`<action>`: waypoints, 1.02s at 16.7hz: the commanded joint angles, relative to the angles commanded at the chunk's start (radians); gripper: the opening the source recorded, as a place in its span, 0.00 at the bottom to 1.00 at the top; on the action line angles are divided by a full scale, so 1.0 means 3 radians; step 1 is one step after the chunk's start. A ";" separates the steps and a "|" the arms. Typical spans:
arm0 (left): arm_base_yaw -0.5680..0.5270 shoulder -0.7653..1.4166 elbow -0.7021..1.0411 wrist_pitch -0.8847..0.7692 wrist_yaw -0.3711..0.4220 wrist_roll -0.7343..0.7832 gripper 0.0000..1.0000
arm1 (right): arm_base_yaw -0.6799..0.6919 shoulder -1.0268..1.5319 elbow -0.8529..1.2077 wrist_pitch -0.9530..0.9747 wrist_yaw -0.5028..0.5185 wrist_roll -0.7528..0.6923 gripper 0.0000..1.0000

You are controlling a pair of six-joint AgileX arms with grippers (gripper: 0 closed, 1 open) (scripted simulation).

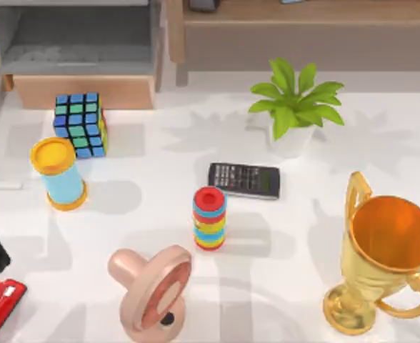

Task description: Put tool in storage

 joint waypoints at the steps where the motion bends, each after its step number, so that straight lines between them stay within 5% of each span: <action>1: 0.0000 0.0000 0.0000 0.0000 0.0000 0.0000 1.00 | 0.0000 0.0000 0.0000 0.0000 0.0000 0.0000 1.00; 8: -0.0063 0.0752 0.0541 -0.0656 0.0014 0.0272 1.00 | 0.0000 0.0000 0.0000 0.0000 0.0000 0.0000 1.00; 17: -0.0147 0.3524 0.1990 -0.2447 0.0007 0.0938 1.00 | 0.0000 0.0000 0.0000 0.0000 0.0000 0.0000 1.00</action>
